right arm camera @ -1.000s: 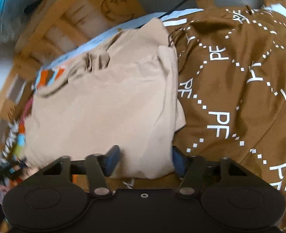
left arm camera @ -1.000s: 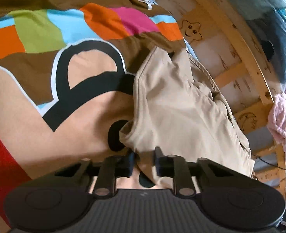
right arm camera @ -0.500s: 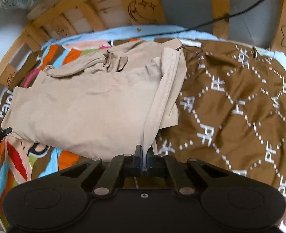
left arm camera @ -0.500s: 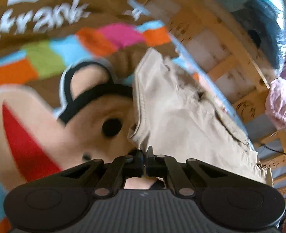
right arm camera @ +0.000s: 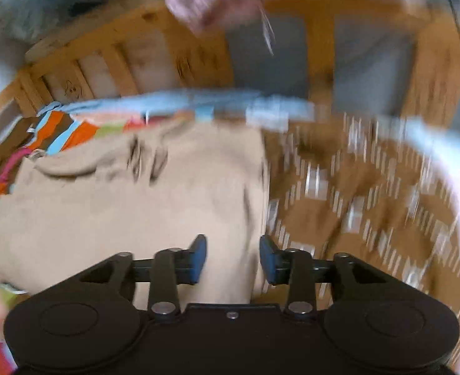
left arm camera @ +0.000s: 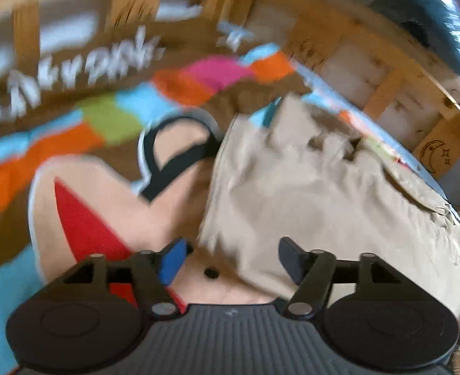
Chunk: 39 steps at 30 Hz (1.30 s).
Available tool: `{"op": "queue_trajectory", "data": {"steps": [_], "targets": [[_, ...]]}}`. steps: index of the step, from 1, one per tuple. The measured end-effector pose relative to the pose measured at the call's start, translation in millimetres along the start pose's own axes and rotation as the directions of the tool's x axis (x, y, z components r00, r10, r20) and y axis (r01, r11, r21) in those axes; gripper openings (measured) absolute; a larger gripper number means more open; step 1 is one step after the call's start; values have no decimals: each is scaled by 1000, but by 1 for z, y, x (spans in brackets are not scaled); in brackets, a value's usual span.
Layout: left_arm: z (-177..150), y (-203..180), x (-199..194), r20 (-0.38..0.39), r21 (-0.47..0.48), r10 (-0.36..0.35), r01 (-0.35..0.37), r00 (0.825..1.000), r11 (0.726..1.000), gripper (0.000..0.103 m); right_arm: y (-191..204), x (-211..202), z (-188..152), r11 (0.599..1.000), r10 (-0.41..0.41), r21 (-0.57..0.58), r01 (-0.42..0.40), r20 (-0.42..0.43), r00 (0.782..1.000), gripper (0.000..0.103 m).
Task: Fold large clothes
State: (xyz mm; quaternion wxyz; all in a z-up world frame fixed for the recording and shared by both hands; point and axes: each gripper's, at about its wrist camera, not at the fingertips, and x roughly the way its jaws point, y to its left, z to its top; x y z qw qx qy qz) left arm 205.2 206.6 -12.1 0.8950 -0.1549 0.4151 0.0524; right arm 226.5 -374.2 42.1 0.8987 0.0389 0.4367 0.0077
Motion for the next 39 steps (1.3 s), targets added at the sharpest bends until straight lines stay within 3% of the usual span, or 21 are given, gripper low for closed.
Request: {"op": "queue_trajectory", "data": {"steps": [1,4,8,11,15,18,21,23,26,28,31,35,39], "targets": [[0,-10,-4,48,33,18,-20,999,999,85,8,2,6,998,-14,-57,17,58,998,48],[5,-54,-2,183,171,24,-56,983,984,94,52,14,15,977,-3,-210,44,188,982,71],[21,-123,37,274,294,24,-107,961,950,98,125,54,14,953,74,-302,27,318,945,72],[30,-166,80,236,345,-20,-65,971,936,97,169,86,12,951,34,-298,86,376,926,72],[29,-200,131,175,380,21,-87,984,921,92,200,130,11,931,-69,-306,199,389,919,72],[22,-195,157,142,320,39,-83,989,944,95,195,155,9,935,-71,-308,173,317,946,72],[16,-182,178,128,280,7,-43,992,959,103,185,174,2,956,-47,-266,121,268,962,79],[10,-176,182,148,276,-11,-31,989,961,103,183,180,-1,966,-39,-237,105,269,962,82],[13,-173,177,144,265,-18,-21,989,964,101,183,178,0,968,-31,-231,95,268,963,79],[17,-167,164,144,227,-21,-12,989,974,98,176,163,2,973,-12,-218,72,262,965,74],[18,-156,140,165,158,-12,-15,986,987,101,160,128,-3,976,-10,-207,66,260,966,74],[9,-150,136,156,159,-2,-23,988,987,102,145,94,-29,960,-28,-260,106,289,957,82],[-4,-144,145,170,194,-4,-29,986,981,103,131,102,-55,939,-81,-299,169,287,955,85]]}}
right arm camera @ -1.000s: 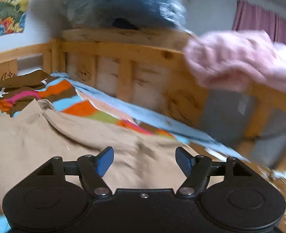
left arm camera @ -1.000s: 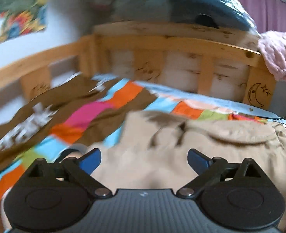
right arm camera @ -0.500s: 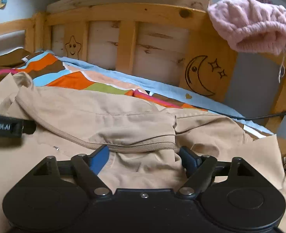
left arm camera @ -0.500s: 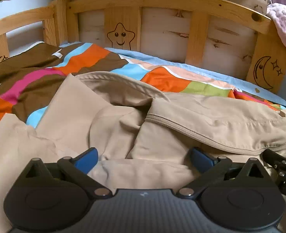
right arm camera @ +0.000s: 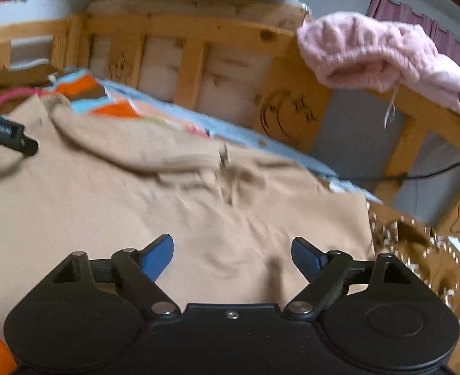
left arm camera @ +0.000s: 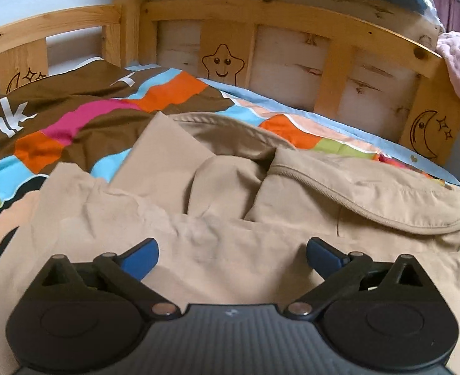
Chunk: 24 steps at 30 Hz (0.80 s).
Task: Fold large clothes
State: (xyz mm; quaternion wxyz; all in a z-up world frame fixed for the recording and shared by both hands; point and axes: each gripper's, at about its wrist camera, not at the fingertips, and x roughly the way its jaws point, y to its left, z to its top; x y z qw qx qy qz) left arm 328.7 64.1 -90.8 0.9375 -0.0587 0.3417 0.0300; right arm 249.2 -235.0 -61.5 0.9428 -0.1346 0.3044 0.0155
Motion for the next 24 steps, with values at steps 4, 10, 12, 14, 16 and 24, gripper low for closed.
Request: {"op": "queue_trajectory", "data": {"steps": [4,10,12,14,16,24], "targets": [[1,1,1,-6,-19,-6,6,1000,1000,103,-5,6,-17,999,8,32,-9,39,999,92],[5,9,-14,2,-26,-11,11,1000,1000,102,-17,-9,2,992,9,129,-17,63,998,97],[7,14,-25,27,-57,6,-5,1000,998,102,-16,-18,9,989,22,140,-35,93,995,101],[9,23,-42,66,-97,23,-16,998,995,102,-12,-24,15,988,40,146,-56,108,993,102],[8,34,-61,113,-127,25,-10,993,992,102,-3,-28,20,986,58,146,-76,122,991,102],[-36,100,-139,200,-181,139,-102,970,978,103,46,-36,21,975,124,168,-145,132,984,102]]}}
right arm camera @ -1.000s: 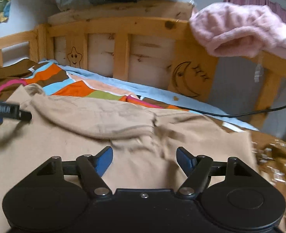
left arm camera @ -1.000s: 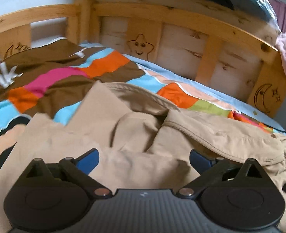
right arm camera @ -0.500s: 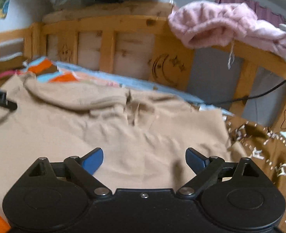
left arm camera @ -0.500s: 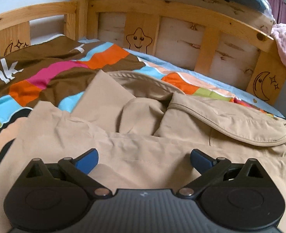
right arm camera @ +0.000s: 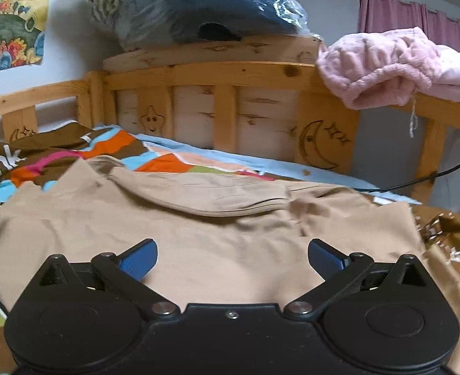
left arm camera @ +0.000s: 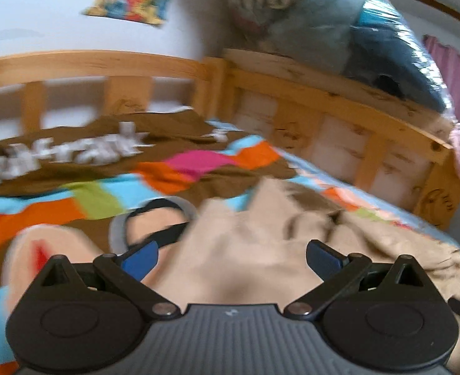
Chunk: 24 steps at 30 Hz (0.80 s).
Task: Fold large clothes
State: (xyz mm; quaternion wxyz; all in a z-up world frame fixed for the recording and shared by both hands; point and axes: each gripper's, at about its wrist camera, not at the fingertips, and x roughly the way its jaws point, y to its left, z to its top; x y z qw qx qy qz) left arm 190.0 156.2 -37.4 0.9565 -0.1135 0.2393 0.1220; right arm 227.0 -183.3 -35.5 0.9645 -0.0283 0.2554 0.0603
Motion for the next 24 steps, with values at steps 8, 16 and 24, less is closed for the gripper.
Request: {"op": "queue_trajectory", "data": {"steps": [8,16,24], "targets": [[-28,37,-3,-146,-142,-56,35,988,989,99,31,5,-15,994,-5,-109,3,-18,1000,102],[-34,30,39,-229,-267,-204,141,952,953,90,35,22,-28,994,-64,-86,61,-37,997,102],[-27,31,46,-237,-273,-106,39,966,961,26,34,22,-30,996,-58,-74,56,-23,998,102]]}}
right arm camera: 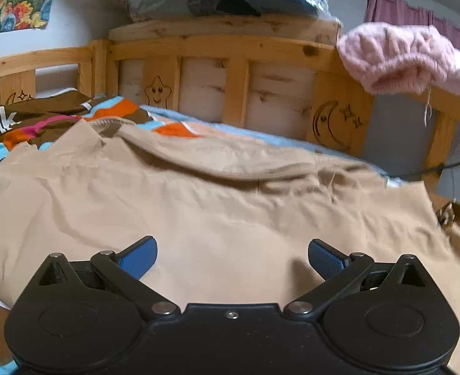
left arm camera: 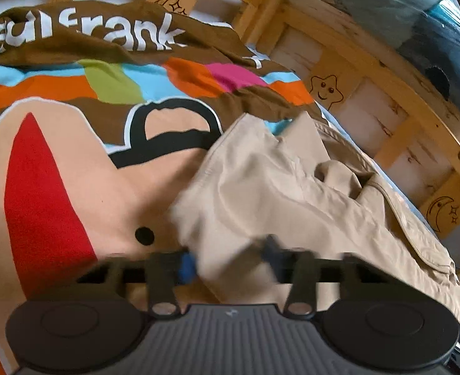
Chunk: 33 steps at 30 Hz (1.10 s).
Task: Fold large clothes
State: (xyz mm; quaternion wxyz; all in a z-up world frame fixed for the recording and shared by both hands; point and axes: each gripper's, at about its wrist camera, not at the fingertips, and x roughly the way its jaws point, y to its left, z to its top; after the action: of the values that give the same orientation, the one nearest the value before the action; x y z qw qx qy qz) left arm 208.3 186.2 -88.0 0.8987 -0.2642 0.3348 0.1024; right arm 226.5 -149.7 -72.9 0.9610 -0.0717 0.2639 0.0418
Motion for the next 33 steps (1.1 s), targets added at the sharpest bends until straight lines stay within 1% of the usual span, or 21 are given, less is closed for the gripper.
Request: {"op": "queue_trajectory", "data": {"steps": [2,4,6,9,11,12,13,15,17,19,20,21,22,23,24,25,27,28,30,31,33], "targets": [[3,-5,-4,17,27,20,-21,1000,999,6,0,-3,1,1000,5,-16,-4,22,1000,102],[6,-15,-10,37,70,40,-43,999,997,2,1,2,1,1000,9,-17,-9,-5,1000,102],[8,-28,-23,82,117,25,-34,996,993,1,-2,10,-3,1000,18,12,-18,-38,999,102],[14,-55,-50,152,220,-73,38,986,975,1,-10,16,-8,997,49,62,-46,-50,998,102],[17,-83,-68,162,328,-172,112,972,938,0,-11,16,-8,997,53,67,-49,-52,997,102],[18,-98,-75,156,388,-208,134,966,912,0,-10,16,-8,996,57,72,-53,-51,997,102],[19,-118,-82,149,461,-237,144,960,875,0,-13,15,-7,994,68,86,-63,-49,996,102],[19,-155,-95,117,603,-291,165,950,781,0,-27,9,-5,981,110,162,-105,-21,994,100],[16,-193,-103,65,747,-323,169,944,643,0,-52,-6,0,947,160,275,-167,50,986,99],[11,-220,-106,11,833,-324,171,946,526,0,-79,-16,10,910,160,372,-185,98,982,96],[8,-233,-105,-16,859,-312,172,950,483,0,-92,-16,17,884,185,418,-209,100,978,91],[5,-244,-101,-42,878,-290,174,956,446,0,-110,-12,24,844,242,470,-257,94,966,88],[2,-254,-96,-63,890,-264,174,962,422,0,-124,-8,31,805,294,513,-297,90,952,85],[-1,-262,-91,-78,896,-244,175,967,409,0,-138,-4,38,769,339,549,-327,84,937,84],[-5,-269,-85,-88,901,-222,173,971,398,0,-153,1,47,727,403,579,-368,74,912,84],[-8,-275,-81,-95,903,-206,172,974,393,0,-163,6,54,689,468,599,-408,62,881,85],[-17,-282,-72,-118,905,-186,183,975,385,0,-187,15,67,577,594,667,-472,54,803,90],[-24,-282,-70,-127,904,-185,191,974,383,0,-195,17,69,513,637,705,-489,68,767,99],[-36,-282,-68,-152,898,-194,218,969,383,0,-209,21,73,379,694,774,-507,125,709,102],[-42,-280,-67,-161,896,-204,229,966,379,0,-211,24,75,334,712,793,-510,142,687,102],[-53,-280,-68,-176,894,-229,253,957,369,0,-212,33,82,307,735,810,-499,131,665,102]]}}
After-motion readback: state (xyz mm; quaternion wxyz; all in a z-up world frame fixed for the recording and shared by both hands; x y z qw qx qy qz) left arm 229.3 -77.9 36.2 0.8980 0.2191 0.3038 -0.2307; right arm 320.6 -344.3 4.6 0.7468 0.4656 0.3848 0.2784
